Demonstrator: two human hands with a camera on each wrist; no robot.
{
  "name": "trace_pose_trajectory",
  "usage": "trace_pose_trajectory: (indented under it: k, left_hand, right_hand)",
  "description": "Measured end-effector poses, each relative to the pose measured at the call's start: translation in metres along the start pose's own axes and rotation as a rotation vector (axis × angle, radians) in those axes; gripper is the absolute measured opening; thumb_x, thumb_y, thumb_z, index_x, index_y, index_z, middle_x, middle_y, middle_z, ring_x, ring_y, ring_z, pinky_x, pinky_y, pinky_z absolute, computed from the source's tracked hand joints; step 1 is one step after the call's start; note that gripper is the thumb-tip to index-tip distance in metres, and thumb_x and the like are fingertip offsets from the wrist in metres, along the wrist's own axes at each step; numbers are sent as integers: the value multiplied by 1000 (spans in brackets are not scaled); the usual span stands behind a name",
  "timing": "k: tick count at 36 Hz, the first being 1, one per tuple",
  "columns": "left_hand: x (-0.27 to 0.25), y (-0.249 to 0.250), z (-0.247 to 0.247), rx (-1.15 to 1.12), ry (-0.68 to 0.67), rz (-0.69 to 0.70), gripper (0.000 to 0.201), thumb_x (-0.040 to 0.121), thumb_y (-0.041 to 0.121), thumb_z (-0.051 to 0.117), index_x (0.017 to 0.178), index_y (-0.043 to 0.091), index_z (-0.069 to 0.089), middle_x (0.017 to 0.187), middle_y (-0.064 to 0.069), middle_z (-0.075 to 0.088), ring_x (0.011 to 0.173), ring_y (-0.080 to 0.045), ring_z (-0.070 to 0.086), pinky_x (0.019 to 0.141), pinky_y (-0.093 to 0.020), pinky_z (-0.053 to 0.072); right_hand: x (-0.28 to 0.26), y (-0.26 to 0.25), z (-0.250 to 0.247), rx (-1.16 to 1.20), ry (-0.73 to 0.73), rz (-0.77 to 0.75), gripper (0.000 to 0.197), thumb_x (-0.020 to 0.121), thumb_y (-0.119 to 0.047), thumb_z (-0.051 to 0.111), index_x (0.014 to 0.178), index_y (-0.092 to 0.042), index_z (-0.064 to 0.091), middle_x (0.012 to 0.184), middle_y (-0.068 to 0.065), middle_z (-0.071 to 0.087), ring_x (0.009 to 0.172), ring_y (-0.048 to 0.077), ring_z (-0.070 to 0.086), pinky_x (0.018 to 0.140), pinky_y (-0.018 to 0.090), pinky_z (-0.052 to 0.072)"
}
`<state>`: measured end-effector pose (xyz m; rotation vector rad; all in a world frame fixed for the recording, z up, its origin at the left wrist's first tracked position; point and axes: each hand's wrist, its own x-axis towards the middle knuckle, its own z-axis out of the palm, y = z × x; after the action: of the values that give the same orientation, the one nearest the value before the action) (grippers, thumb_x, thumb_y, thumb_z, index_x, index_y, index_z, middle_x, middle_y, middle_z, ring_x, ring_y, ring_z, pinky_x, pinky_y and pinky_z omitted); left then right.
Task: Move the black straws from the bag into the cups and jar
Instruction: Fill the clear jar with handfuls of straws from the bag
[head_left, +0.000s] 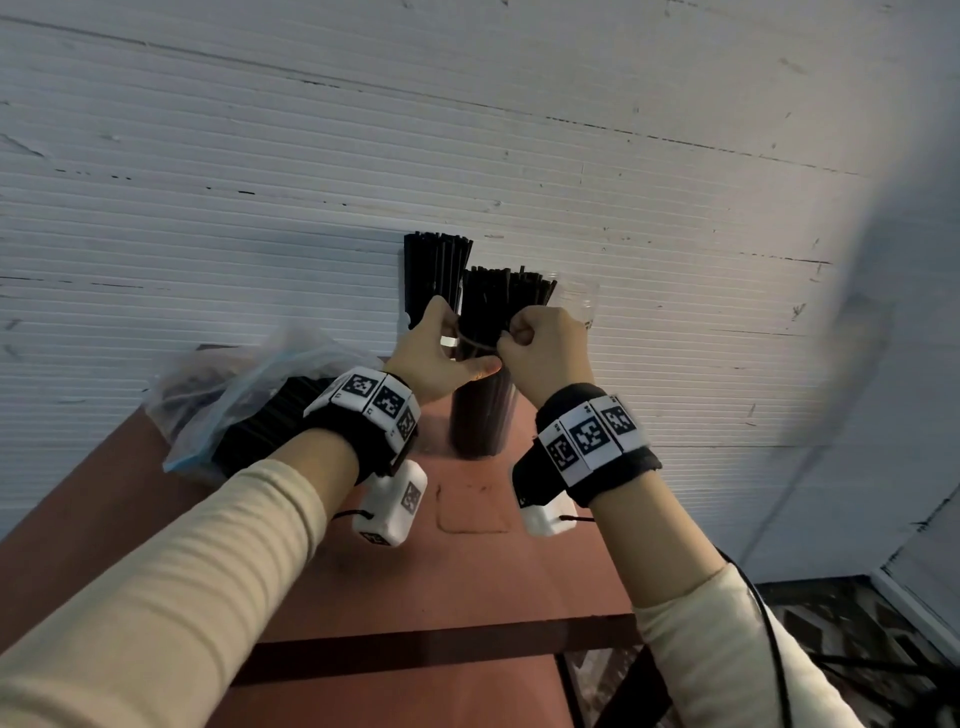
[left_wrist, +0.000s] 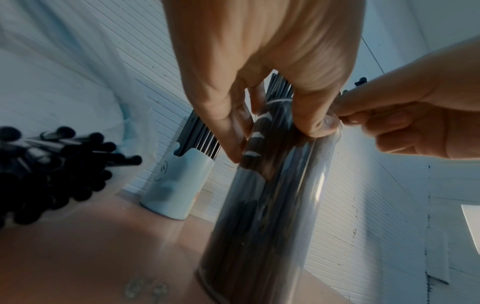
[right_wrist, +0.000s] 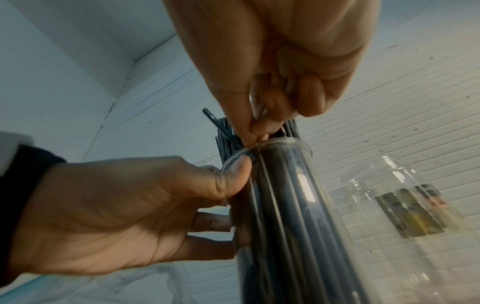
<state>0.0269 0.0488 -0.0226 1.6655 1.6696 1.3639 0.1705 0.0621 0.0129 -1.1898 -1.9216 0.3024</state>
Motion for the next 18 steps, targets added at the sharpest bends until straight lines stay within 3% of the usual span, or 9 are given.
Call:
trace_pose_trajectory:
  k: [3,6,11,14,18]
  left_hand:
    - [0,-1,0,12,7,4,55,69,40,83,105,22,45,110,5,60,96,-20,66,89,-45,54]
    - [0,-1,1,14,21,8,54,72,35,82,107,19,45,111,4,60,98,-20,64,91,-42,53]
    - [1,-2,1,-11,40,34,53,72,33,83,108,18,47,110,3,61,97,-19,64,90,-38,52]
    - [2,-4,2,-28,32,45,53,72,32,84,108,16,47,110,3,62,95,-17,66,89,-37,54]
    - [3,-3,1,-28,20,37,54,70,33,85,105,18,47,108,4,62,92,-18,68,87,-40,56]
  right_hand:
    - [-2,0,-4,20,44,-2,12,85,-17,65,76,-10,69,75,3,66,73,16,59,68,23,43]
    - [-3,-1,-5,19,84,-4,15,84,-21,67,81,-8,74,79,2,70,79,17,62,75,26,46]
    - [-5,-1,-1,87,133,4,12,83,-20,67,79,-9,72,71,-3,63,73,14,60,65,20,41]
    - [-4,1,-1,78,111,-16,15,83,-16,65,72,-6,66,64,-1,58,64,13,54,53,13,37]
    - [2,1,-3,-4,20,-10,19,83,-13,62,65,-14,55,62,-3,52,62,14,51,51,17,33]
